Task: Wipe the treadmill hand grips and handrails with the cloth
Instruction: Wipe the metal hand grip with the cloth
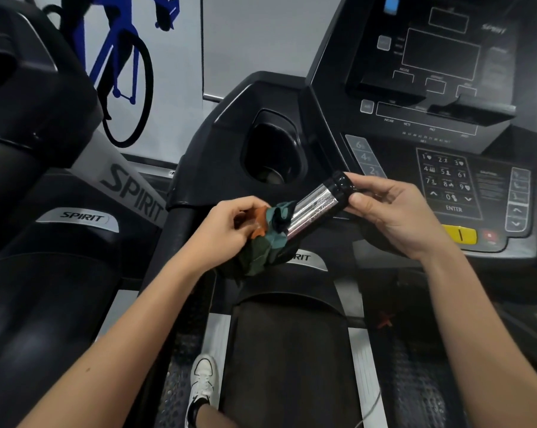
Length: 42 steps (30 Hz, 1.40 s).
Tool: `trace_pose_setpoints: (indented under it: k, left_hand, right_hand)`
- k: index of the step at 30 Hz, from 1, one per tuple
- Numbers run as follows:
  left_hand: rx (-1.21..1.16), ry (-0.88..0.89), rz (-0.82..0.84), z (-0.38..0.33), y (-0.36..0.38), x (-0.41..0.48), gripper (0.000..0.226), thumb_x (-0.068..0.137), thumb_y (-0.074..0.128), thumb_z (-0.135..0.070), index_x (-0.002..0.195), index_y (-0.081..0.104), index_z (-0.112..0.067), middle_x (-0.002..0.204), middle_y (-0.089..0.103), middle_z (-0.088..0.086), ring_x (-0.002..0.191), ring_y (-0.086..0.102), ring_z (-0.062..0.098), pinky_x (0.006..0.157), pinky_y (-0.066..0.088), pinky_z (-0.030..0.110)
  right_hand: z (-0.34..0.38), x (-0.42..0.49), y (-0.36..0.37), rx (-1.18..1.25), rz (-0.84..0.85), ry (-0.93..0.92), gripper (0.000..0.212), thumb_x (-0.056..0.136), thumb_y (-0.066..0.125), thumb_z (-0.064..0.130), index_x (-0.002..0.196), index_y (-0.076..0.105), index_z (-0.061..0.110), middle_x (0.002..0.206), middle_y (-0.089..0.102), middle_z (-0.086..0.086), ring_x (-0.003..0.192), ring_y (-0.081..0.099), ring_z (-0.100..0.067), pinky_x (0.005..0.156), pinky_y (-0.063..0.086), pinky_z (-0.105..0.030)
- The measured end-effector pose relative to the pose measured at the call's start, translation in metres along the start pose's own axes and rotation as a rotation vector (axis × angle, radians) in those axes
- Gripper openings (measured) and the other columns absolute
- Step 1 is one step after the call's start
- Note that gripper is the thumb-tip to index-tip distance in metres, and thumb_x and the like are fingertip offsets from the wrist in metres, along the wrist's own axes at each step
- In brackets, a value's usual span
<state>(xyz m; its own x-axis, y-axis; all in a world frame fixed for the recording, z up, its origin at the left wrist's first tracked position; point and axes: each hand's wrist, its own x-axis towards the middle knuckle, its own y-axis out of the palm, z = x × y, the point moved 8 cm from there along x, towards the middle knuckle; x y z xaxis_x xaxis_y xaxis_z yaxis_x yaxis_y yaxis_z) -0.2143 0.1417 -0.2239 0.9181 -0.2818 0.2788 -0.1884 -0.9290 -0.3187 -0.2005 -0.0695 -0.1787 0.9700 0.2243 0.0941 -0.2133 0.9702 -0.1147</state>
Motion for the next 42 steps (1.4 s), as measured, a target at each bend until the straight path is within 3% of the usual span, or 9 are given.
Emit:
trace_pose_setpoints:
  k: [3,7,16,21,26,29,35,38,42]
  left_hand:
    - [-0.039,0.083,-0.044,-0.021,0.004,0.011,0.052,0.082,0.051,0.018,0.089,0.066,-0.032,0.084,0.066,-0.007,0.080,0.061,0.002,0.076,0.047,0.014]
    - [-0.076,0.089,0.003,-0.049,0.025,0.038,0.037,0.090,0.047,0.009,0.105,0.067,-0.018,0.097,0.068,-0.004,0.089,0.063,0.000,0.082,0.049,0.015]
    - [-0.108,-0.114,0.166,0.007,0.014,0.018,0.040,0.088,0.047,0.014,0.068,0.058,-0.018,0.060,0.059,-0.018,0.063,0.053,-0.007,0.066,0.042,0.011]
    - [-0.146,-0.021,0.114,-0.022,0.012,0.024,0.043,0.087,0.053,0.011,0.092,0.067,-0.029,0.089,0.069,-0.011,0.084,0.063,0.001,0.075,0.049,0.014]
    - [-0.162,-0.024,0.179,-0.047,0.037,0.032,0.051,0.094,0.041,0.004,0.129,0.049,-0.032,0.112,0.060,-0.015,0.101,0.057,-0.005,0.089,0.043,0.013]
    - [-0.161,-0.037,0.284,-0.026,0.031,0.009,0.058,0.091,0.053,-0.001,0.124,0.044,-0.046,0.129,0.054,-0.016,0.117,0.052,-0.001,0.096,0.040,0.013]
    - [-0.079,-0.007,0.101,0.008,-0.007,-0.008,0.063,0.080,0.058,0.016,0.090,0.070,-0.046,0.098,0.069,-0.015,0.094,0.063,0.002,0.081,0.046,0.013]
    - [-0.056,0.057,0.045,-0.004,-0.003,-0.002,0.062,0.073,0.048,0.028,0.094,0.070,-0.026,0.097,0.065,-0.007,0.085,0.062,-0.001,0.077,0.045,0.011]
    - [0.055,0.214,0.057,-0.039,0.018,0.009,0.048,0.083,0.055,0.004,0.120,0.057,-0.026,0.121,0.057,-0.011,0.119,0.051,0.002,0.102,0.038,0.017]
  right_hand:
    - [-0.003,0.000,0.000,0.021,-0.012,-0.004,0.068,0.046,0.087,0.050,0.104,0.069,0.018,0.107,0.071,-0.005,0.102,0.064,-0.020,0.084,0.053,-0.025]
    - [-0.006,0.000,-0.001,0.032,-0.035,0.002,0.068,0.046,0.087,0.050,0.105,0.069,0.019,0.109,0.070,-0.006,0.104,0.063,-0.022,0.083,0.053,-0.024]
    - [-0.006,-0.002,0.000,0.036,-0.007,0.005,0.063,0.047,0.086,0.049,0.102,0.071,0.022,0.107,0.071,-0.004,0.103,0.065,-0.019,0.083,0.053,-0.024]
    - [-0.007,-0.001,0.000,0.050,-0.015,0.007,0.066,0.047,0.087,0.048,0.105,0.070,0.019,0.109,0.070,-0.007,0.105,0.064,-0.023,0.086,0.053,-0.027]
    - [-0.009,0.000,-0.002,0.066,-0.032,0.018,0.072,0.045,0.088,0.048,0.106,0.069,0.017,0.107,0.070,-0.007,0.103,0.064,-0.022,0.084,0.053,-0.026]
    - [-0.009,-0.001,-0.001,0.068,-0.023,0.010,0.067,0.046,0.087,0.049,0.104,0.070,0.020,0.107,0.070,-0.005,0.103,0.064,-0.020,0.084,0.053,-0.026]
    - [-0.008,-0.001,-0.001,0.068,-0.020,-0.004,0.064,0.049,0.086,0.048,0.105,0.070,0.020,0.111,0.069,-0.005,0.107,0.063,-0.021,0.085,0.053,-0.026]
    - [-0.009,-0.001,-0.001,0.068,-0.027,0.001,0.068,0.049,0.087,0.047,0.107,0.069,0.017,0.113,0.068,-0.009,0.108,0.062,-0.024,0.088,0.052,-0.029]
    - [-0.010,-0.001,0.001,0.073,-0.028,0.006,0.066,0.047,0.087,0.048,0.104,0.071,0.019,0.111,0.069,-0.007,0.107,0.063,-0.023,0.087,0.053,-0.028]
